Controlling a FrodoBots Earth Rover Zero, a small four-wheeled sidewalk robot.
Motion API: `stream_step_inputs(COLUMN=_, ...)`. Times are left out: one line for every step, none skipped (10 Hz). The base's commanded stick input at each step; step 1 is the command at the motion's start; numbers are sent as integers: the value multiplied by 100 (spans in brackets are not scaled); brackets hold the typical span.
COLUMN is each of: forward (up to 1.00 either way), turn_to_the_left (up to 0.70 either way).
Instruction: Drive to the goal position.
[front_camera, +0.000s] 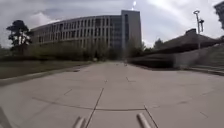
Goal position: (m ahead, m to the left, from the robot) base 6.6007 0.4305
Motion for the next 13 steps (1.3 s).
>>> stream_step_inputs(forward=100, turn_to_the_left=0)
stream_step_inputs(forward=100, turn_to_the_left=0)
stream_step_inputs(forward=100, turn_to_the_left=0)
stream_step_inputs(forward=100, turn_to_the_left=0)
stream_step_inputs(forward=100, turn_to_the_left=0)
stream_step_inputs(forward=100, turn_to_the_left=0)
stream_step_inputs(forward=100, turn_to_the_left=0)
stream_step_inputs(forward=100, turn_to_the_left=0)
stream_step_inputs(forward=100, turn_to_the_left=0)
stream_step_inputs(forward=100, turn_to_the_left=0)
stream_step_inputs(forward=100, turn_to_the_left=0)
stream_step_inputs(forward=100, turn_to_the_left=0)
stream_step_inputs(forward=100, turn_to_the_left=0)
